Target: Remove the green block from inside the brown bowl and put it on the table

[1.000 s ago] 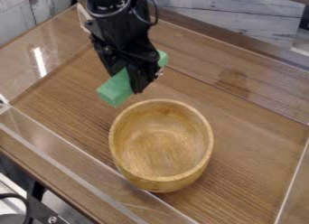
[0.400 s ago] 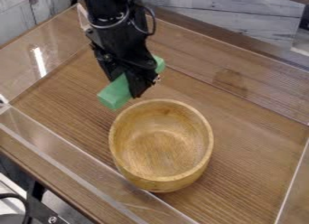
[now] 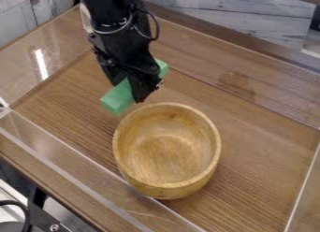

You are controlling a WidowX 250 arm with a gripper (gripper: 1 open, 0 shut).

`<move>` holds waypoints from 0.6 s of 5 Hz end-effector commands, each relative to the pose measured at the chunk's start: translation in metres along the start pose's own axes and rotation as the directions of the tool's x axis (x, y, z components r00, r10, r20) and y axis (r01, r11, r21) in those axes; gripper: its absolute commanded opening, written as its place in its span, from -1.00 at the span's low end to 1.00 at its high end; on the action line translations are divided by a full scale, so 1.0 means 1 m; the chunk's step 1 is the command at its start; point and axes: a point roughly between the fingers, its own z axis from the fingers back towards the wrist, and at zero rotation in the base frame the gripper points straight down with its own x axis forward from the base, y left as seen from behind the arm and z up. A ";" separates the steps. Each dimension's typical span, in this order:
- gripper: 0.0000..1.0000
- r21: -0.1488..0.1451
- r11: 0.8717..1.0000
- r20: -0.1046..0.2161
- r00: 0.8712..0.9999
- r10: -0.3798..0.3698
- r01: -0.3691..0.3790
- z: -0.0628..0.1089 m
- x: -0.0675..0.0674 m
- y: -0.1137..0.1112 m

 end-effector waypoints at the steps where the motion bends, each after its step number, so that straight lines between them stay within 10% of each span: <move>1: -1.00 0.015 1.000 0.026 1.000 0.010 -0.010 0.001 0.004 0.007; 3: -1.00 0.023 1.000 0.031 0.999 0.013 -0.014 -0.006 0.005 0.013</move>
